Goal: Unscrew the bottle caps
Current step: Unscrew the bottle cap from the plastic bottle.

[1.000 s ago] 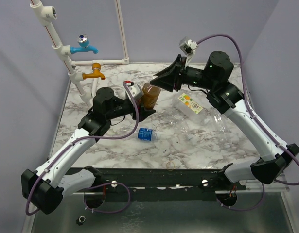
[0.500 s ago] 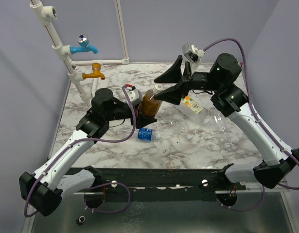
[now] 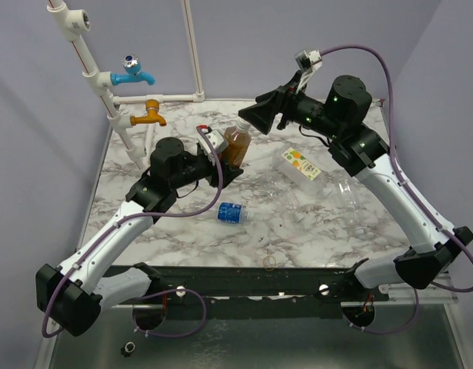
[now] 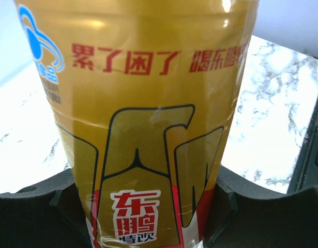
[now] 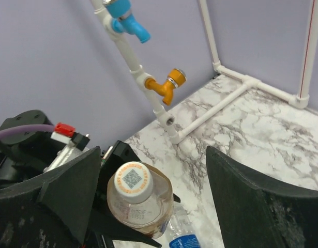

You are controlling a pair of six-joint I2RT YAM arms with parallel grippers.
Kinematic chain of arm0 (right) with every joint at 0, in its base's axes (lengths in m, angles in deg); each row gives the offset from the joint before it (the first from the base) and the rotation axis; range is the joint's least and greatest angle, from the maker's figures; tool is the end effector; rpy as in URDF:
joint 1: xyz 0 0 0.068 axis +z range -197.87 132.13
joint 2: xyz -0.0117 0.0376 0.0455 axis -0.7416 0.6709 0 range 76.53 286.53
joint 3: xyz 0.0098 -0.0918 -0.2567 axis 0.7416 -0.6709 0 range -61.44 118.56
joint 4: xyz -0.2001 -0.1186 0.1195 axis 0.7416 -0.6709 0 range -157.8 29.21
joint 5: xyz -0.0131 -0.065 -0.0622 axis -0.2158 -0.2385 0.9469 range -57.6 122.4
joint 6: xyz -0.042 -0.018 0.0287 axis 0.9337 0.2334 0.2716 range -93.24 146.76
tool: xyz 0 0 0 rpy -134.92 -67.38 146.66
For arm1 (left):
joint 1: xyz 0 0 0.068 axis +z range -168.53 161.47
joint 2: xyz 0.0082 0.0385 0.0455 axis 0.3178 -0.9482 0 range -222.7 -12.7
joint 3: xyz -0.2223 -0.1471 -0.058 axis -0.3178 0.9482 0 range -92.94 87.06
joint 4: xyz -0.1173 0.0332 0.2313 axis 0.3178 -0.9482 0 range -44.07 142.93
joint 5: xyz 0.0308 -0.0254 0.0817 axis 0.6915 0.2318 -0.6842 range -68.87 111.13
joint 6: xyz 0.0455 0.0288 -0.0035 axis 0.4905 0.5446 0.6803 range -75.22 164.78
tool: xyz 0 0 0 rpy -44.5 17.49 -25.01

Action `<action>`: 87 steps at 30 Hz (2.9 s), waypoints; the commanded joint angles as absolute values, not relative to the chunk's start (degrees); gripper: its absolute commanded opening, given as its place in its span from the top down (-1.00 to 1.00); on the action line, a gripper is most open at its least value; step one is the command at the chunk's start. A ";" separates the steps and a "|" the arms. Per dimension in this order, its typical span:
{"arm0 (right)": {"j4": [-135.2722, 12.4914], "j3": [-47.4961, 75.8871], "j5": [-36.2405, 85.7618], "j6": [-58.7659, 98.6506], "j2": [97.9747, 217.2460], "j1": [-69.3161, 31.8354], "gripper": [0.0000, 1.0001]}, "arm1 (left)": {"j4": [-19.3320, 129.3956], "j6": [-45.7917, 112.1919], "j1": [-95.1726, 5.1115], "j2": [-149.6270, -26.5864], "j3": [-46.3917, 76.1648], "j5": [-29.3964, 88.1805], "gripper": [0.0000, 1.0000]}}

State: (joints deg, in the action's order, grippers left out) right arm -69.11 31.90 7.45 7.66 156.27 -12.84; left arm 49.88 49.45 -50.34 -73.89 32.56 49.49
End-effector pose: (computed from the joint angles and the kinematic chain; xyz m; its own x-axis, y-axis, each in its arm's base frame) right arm 0.2395 0.1861 0.4990 -0.2115 0.2139 -0.9537 -0.8415 0.4565 0.2890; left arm 0.2010 -0.1446 0.3580 -0.0731 0.1298 -0.9888 0.8705 0.4921 0.0002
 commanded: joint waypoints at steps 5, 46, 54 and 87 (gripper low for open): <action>-69.12 31.95 9.31 2.97 159.63 -12.80 -0.60 | 52.66 51.28 -50.08 -75.10 33.27 41.80 1.00; -50.86 23.40 -25.85 9.75 150.50 -13.06 0.77 | 51.16 41.52 -50.08 -73.10 32.75 68.18 1.00; -52.70 24.93 -32.18 9.98 148.80 -13.41 0.80 | 46.80 43.98 -50.08 -73.43 32.30 72.11 1.00; -69.39 30.63 3.51 4.08 158.49 -13.33 -0.48 | 52.14 49.69 -50.13 -75.63 32.30 46.17 1.00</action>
